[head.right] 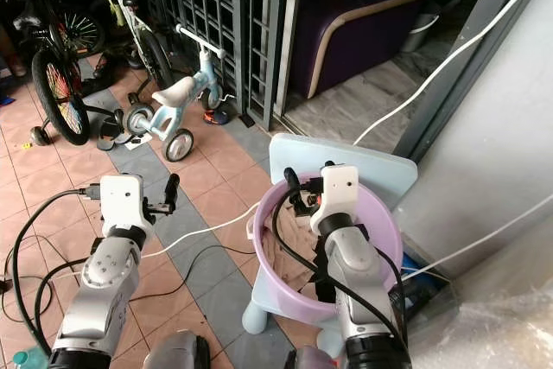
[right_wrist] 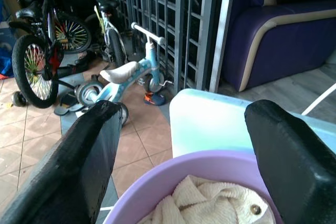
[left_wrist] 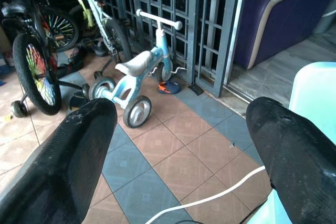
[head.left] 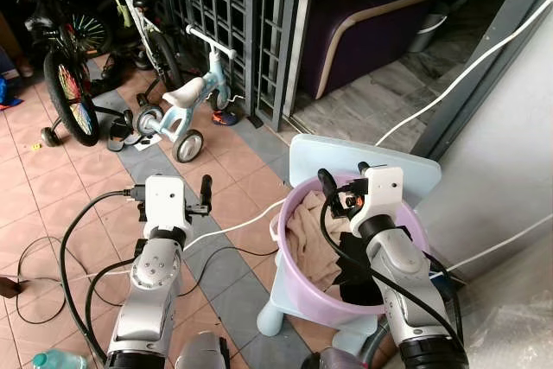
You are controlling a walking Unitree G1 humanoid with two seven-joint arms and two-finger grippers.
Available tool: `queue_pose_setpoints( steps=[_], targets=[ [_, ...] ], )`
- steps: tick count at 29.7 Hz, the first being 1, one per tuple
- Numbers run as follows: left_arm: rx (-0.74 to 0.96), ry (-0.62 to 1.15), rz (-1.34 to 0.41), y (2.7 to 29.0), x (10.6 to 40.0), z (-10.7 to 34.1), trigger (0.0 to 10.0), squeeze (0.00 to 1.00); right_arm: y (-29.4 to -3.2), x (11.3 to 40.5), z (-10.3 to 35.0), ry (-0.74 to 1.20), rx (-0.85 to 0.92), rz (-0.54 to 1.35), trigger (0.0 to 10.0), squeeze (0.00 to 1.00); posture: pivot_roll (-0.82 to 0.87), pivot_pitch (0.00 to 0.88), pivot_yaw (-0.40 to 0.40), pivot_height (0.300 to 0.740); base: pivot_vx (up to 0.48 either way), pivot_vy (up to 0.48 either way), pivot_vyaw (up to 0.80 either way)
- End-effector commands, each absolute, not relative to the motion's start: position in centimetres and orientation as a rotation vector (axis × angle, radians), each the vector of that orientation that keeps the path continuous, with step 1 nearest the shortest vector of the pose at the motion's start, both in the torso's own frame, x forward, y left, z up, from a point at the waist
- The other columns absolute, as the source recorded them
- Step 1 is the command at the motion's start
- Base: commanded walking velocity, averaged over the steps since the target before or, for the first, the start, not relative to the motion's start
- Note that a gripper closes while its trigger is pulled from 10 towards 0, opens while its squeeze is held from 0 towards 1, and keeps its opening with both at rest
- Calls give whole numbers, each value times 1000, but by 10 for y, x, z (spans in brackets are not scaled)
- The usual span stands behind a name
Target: Clothes washing
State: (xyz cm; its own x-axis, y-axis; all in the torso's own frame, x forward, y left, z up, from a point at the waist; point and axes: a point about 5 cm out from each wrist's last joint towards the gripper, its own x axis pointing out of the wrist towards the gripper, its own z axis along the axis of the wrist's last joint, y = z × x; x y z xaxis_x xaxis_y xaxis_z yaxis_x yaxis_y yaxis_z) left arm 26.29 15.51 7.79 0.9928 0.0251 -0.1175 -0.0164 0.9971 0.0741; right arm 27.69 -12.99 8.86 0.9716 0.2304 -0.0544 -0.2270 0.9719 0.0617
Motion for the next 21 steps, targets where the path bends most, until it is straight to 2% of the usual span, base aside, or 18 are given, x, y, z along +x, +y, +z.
queue_pose_setpoints(
  steps=[1, 7, 21],
  targets=[
    [72, 126, 28, 156, 261, 77, 10000, 0, -128, 277, 93, 54, 57, 242, 10000, 0, 19, 0, -35, 656, 0, 0, 0],
    [72, 130, 37, 157, 261, 78, 10000, 0, -126, 278, 94, 60, 54, 263, 10000, 0, 20, 0, -33, 621, 0, 0, 0],
    [51, 146, 86, 164, 260, 80, 10000, 0, -122, 291, 100, 60, -31, 385, 10000, 0, 42, 0, -47, 621, 0, 0, 0]
  ],
)
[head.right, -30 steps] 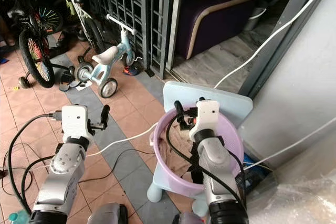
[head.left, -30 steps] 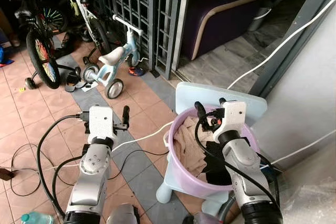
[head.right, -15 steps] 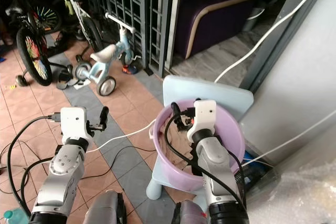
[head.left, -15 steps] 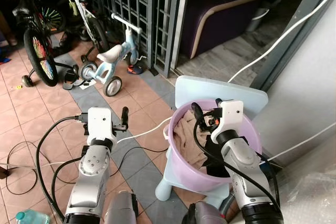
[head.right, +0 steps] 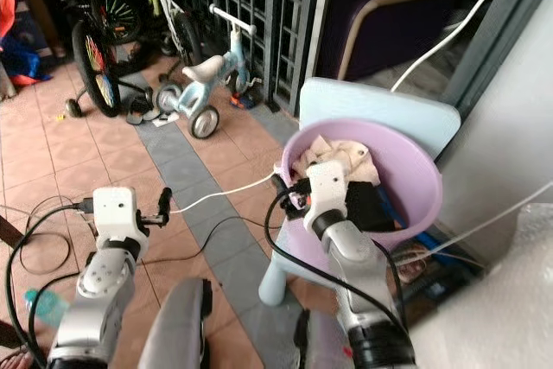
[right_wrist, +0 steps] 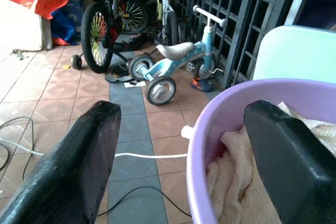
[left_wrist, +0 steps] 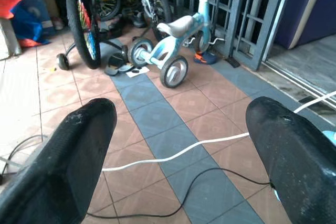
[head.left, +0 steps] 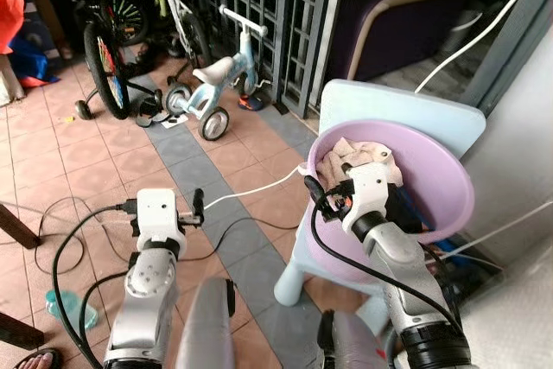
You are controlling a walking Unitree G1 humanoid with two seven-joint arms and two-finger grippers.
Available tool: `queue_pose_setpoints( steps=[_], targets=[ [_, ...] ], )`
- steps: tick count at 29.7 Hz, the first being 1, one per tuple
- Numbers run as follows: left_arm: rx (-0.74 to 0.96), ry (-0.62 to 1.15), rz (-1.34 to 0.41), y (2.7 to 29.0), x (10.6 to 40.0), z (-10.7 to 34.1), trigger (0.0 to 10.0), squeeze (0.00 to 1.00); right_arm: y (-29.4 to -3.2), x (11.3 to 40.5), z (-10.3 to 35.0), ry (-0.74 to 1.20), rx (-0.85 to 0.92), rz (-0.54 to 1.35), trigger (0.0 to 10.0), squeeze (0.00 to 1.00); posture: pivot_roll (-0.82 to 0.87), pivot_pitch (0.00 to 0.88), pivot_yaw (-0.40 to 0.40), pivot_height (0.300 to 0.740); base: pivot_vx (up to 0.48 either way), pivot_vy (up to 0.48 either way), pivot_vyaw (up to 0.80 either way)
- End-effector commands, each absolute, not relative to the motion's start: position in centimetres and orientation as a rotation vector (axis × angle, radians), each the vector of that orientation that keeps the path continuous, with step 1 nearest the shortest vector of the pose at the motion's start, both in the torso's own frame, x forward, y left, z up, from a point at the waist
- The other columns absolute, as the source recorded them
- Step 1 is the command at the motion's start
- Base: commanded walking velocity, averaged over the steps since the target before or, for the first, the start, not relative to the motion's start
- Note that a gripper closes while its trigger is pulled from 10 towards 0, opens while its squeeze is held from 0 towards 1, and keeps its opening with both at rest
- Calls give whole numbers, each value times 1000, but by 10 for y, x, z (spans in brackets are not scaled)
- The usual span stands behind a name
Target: Clothes washing
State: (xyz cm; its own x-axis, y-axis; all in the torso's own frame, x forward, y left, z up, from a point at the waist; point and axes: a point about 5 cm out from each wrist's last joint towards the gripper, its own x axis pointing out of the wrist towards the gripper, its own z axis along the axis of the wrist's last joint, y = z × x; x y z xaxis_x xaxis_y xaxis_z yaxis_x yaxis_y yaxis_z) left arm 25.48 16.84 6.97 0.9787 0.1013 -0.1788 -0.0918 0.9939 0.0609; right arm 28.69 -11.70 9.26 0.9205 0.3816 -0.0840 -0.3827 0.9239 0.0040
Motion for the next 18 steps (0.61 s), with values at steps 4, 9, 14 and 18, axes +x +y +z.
queue_pose_setpoints(
  steps=[4, 9, 14, 18],
  targets=[
    [57, 144, 86, 165, 259, 81, 10000, 0, -119, 295, 103, 49, -32, 404, 10000, 0, 45, 0, -47, 621, 60, 0, 0],
    [52, 144, 94, 168, 259, 83, 10000, 0, -111, 300, 108, 39, -46, 440, 10000, 0, 43, 0, -36, 621, 388, 0, 0],
    [46, 150, 91, 166, 258, 82, 10000, 0, -108, 304, 110, 36, -86, 493, 10000, 0, 40, 8, -38, 621, 388, 0, 0],
    [41, 154, 92, 164, 257, 82, 10000, 0, -106, 306, 113, 29, -91, 526, 10000, 0, 38, 15, -43, 630, 375, 0, 0]
  ],
)
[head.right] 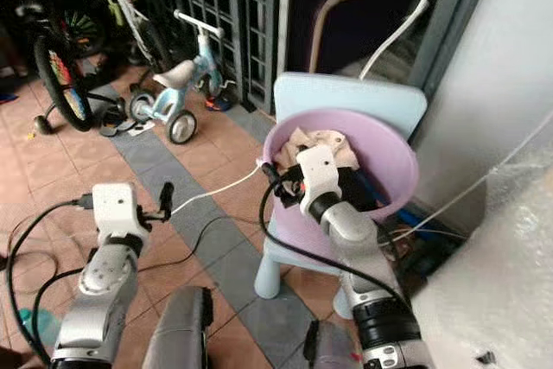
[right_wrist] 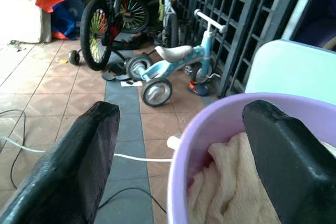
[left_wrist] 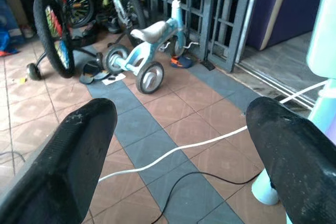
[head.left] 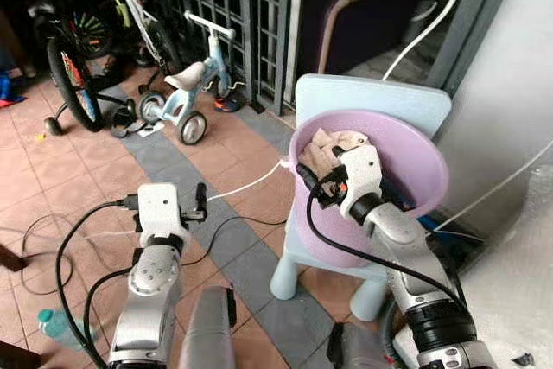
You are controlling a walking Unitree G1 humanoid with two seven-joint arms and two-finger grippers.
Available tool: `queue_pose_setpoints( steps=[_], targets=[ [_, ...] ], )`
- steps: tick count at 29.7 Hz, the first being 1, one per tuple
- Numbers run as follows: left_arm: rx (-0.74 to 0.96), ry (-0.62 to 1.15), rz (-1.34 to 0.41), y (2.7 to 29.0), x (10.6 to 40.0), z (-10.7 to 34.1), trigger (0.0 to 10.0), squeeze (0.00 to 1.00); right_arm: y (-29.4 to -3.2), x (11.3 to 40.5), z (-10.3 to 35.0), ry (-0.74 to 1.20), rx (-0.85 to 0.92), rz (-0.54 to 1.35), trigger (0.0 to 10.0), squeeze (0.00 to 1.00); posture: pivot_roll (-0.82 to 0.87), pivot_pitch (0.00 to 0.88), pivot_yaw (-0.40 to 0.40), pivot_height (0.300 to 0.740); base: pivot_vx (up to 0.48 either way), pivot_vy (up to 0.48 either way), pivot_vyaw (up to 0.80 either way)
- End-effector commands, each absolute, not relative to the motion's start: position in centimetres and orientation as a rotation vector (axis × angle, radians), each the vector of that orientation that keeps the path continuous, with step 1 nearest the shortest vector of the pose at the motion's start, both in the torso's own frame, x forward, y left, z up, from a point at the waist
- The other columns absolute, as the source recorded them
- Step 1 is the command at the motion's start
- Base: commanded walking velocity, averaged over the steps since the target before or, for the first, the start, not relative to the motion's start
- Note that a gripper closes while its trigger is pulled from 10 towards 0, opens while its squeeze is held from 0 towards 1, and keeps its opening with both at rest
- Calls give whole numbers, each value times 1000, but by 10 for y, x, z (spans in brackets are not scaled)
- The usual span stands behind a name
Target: Clothes washing
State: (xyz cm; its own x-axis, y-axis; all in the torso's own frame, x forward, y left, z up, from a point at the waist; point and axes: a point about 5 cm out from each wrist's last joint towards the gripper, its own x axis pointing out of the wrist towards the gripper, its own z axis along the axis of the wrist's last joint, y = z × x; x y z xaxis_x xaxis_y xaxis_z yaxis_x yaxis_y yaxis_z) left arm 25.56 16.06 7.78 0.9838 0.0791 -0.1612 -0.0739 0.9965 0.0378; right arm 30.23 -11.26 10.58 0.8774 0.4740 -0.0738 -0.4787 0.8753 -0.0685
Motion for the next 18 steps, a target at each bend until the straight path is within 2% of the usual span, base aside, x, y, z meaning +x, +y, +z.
queue_pose_setpoints(
  steps=[1, 3, 10, 18],
  targets=[
    [40, 155, 92, 164, 257, 81, 10000, 0, -106, 306, 113, 31, -93, 523, 10000, 0, 38, 15, -43, 634, 375, 0, 0],
    [37, 158, 92, 164, 257, 81, 10000, 0, -107, 308, 112, 39, -101, 521, 10000, 0, 38, 19, -44, 647, 352, 0, 0],
    [32, 170, 94, 164, 255, 80, 10000, 0, -109, 309, 104, 95, -114, 517, 10000, 0, 41, 28, -47, 647, 332, 0, 0],
    [37, 197, 112, 162, 244, 78, 10000, 0, -117, 311, 85, 260, -111, 535, 10000, 0, 64, 70, -57, 647, 0, 0, 0]
  ],
)
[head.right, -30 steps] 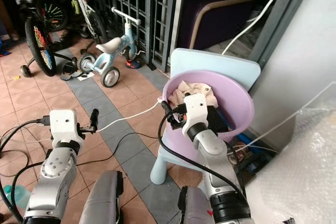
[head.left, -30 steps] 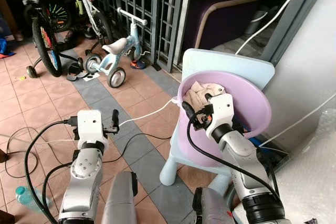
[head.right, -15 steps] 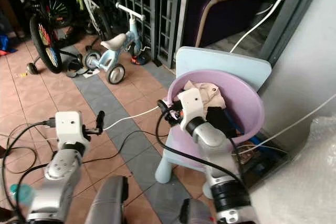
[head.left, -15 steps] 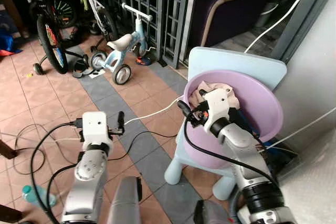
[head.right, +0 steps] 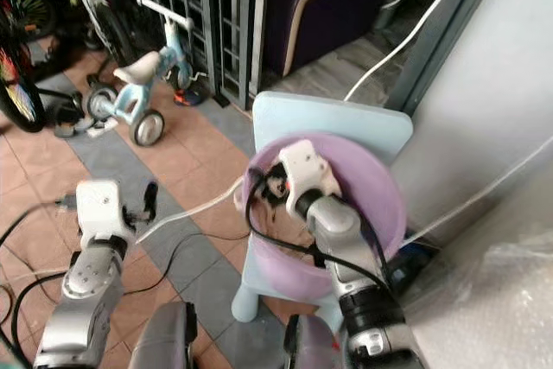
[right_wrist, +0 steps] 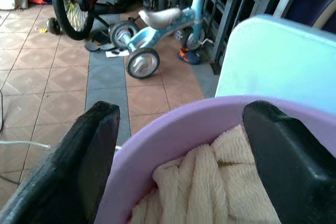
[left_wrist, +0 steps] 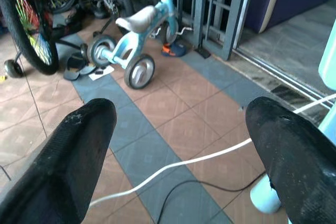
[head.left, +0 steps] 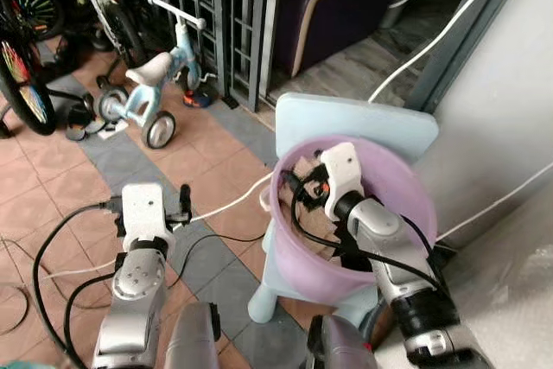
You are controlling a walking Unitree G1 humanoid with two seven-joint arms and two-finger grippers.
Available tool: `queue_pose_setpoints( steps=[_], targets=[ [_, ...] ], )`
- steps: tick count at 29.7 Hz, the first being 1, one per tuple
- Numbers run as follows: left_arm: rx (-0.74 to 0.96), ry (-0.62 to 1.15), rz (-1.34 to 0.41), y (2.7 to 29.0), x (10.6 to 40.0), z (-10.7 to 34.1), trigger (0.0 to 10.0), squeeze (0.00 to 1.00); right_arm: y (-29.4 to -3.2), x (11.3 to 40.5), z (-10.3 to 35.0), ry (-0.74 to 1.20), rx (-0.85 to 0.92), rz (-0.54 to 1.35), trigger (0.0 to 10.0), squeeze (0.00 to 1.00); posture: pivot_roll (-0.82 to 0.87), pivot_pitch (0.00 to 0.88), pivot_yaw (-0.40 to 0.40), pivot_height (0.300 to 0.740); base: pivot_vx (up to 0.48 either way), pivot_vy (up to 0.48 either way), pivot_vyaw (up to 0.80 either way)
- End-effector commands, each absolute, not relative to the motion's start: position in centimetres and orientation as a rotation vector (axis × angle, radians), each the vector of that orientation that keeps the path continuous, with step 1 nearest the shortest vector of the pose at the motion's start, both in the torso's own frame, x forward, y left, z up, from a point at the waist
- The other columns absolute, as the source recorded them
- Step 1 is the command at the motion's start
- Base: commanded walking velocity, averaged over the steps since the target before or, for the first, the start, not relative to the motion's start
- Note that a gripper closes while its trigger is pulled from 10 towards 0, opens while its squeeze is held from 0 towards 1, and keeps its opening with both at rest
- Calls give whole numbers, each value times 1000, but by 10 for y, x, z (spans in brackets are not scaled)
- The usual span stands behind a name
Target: Clothes washing
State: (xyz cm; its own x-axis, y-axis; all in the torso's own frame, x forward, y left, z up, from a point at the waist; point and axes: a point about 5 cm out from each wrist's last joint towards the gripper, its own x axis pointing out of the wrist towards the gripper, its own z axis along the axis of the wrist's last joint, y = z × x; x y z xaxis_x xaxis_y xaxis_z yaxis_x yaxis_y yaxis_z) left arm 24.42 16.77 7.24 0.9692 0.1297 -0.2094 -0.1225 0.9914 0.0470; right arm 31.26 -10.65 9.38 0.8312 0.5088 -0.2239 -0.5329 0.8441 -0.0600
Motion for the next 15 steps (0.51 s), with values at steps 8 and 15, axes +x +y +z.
queue_pose_setpoints(
  steps=[8, 15],
  targets=[
    [63, 251, 137, 169, 214, 81, 10000, 0, -106, 314, 58, 442, -164, 583, 10000, 0, 151, 201, -83, 647, 0, 0, 0],
    [118, 296, 161, 176, 161, 97, 10000, 0, -77, 321, 58, 364, -246, 623, 10000, 0, 234, 349, -87, 647, 0, 0, 0]
  ],
)
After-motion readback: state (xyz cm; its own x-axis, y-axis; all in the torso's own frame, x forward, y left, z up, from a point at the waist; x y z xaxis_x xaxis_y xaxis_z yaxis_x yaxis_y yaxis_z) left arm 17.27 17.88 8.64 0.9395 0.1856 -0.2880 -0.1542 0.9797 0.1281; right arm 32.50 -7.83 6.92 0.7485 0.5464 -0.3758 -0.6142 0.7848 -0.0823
